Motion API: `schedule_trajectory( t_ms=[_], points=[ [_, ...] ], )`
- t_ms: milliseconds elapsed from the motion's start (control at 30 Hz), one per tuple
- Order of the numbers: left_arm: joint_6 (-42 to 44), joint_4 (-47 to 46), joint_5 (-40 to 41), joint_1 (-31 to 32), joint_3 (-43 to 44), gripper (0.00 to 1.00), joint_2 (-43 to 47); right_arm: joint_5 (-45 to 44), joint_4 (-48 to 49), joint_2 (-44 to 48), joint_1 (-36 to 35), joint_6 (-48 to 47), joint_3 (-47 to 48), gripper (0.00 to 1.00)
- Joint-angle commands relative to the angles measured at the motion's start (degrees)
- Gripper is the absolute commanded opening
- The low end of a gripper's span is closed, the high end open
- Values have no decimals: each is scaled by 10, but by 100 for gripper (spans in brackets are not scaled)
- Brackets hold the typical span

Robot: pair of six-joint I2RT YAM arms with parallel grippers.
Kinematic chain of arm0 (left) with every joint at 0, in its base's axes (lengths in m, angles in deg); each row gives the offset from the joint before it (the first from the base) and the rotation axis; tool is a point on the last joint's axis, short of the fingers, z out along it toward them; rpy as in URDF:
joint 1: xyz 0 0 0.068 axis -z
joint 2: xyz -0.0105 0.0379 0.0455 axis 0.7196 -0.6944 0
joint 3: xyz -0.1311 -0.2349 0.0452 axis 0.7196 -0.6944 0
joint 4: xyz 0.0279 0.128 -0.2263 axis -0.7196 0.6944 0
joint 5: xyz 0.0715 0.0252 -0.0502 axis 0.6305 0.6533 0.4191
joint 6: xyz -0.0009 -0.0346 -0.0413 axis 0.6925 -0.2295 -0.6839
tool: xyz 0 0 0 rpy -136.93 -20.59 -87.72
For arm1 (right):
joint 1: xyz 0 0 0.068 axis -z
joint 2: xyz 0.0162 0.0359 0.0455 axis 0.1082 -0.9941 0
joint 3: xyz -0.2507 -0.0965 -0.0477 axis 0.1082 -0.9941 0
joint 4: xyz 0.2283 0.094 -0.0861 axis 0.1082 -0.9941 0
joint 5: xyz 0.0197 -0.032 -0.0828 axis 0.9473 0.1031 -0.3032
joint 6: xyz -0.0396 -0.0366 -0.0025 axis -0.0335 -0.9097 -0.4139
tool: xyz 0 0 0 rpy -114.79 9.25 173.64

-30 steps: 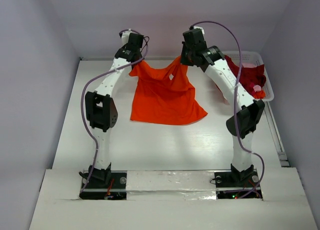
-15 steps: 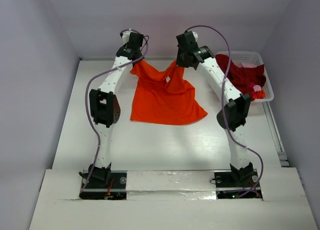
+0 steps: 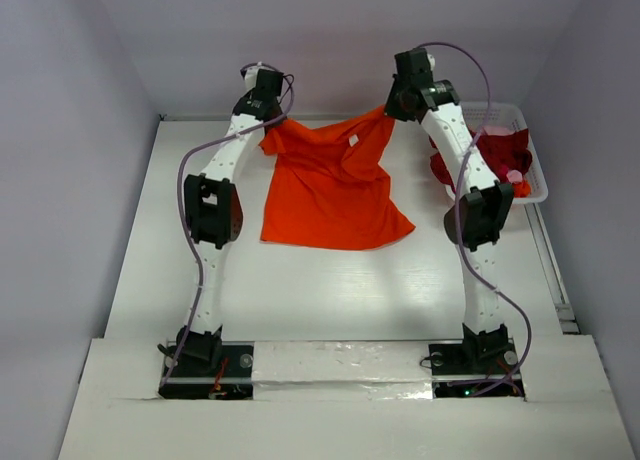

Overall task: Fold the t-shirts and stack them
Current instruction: Flatten out the tshirt

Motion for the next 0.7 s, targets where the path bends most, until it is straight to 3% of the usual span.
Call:
schedule_trajectory(
  t_ms=[0, 133, 400, 667],
  points=[
    [28, -67, -13, -9, -2, 0, 32, 36, 62, 5, 17, -13, 43, 0],
    [51, -136, -26, -15, -19, 0, 41, 66, 88, -22, 28, -16, 75, 0],
    [41, -146, -29, -42, 12, 0, 11, 134, 115, -58, 34, -25, 86, 0],
    [28, -175, -21, -53, 0, 0, 2, 120, 119, -91, 58, -7, 88, 0]
  ],
)
